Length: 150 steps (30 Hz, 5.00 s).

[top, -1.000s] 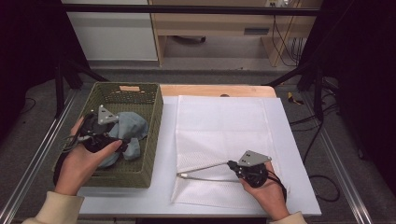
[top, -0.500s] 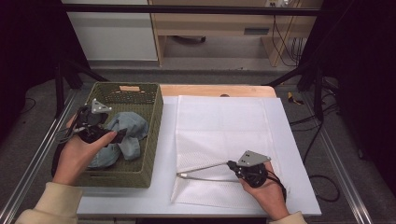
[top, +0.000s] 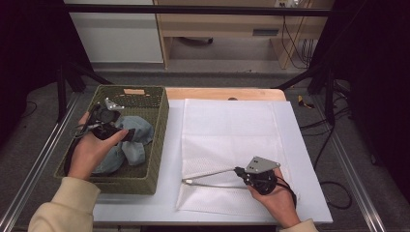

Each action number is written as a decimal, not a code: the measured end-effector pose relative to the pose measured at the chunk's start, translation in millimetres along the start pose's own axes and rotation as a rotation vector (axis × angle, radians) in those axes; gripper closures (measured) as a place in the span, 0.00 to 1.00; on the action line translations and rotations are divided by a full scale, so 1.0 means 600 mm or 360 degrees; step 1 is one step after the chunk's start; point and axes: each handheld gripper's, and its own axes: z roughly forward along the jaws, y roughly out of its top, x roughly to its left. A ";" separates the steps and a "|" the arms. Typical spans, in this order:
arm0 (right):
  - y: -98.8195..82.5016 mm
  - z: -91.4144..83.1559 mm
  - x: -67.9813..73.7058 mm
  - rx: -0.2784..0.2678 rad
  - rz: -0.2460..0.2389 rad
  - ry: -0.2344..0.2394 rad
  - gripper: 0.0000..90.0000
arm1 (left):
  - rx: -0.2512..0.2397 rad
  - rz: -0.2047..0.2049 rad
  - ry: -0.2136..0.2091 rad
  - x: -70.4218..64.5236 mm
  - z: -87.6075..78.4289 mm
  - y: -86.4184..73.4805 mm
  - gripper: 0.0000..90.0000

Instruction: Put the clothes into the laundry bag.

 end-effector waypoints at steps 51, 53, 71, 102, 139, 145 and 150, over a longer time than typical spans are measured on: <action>-0.002 0.005 0.002 0.0044 -0.0035 0.0006 0.98 | 0.0260 -0.0197 -0.0137 0.049 0.124 -0.057 0.08; -0.002 0.005 0.002 0.0044 -0.0035 0.0007 0.98 | 0.0264 -0.0201 -0.0144 0.049 0.126 -0.057 0.08; -0.003 0.006 0.001 0.0052 -0.0040 0.0008 0.98 | 0.0291 -0.0239 -0.0108 0.041 0.136 -0.056 0.08; -0.003 0.005 0.001 0.0054 -0.0038 0.0009 0.98 | 0.0370 -0.0244 -0.0119 0.037 0.160 -0.060 0.09; -0.002 0.003 -0.001 0.0039 -0.0037 0.0011 0.98 | 0.0118 -0.0192 -0.0061 0.045 0.073 -0.042 0.68; -0.002 0.002 -0.001 0.0030 -0.0032 0.0017 0.98 | 0.0030 -0.0177 -0.0036 0.044 0.052 -0.040 0.68; -0.001 0.001 -0.001 0.0021 -0.0034 0.0017 0.98 | -0.0044 -0.0175 -0.0024 0.042 0.031 -0.039 0.68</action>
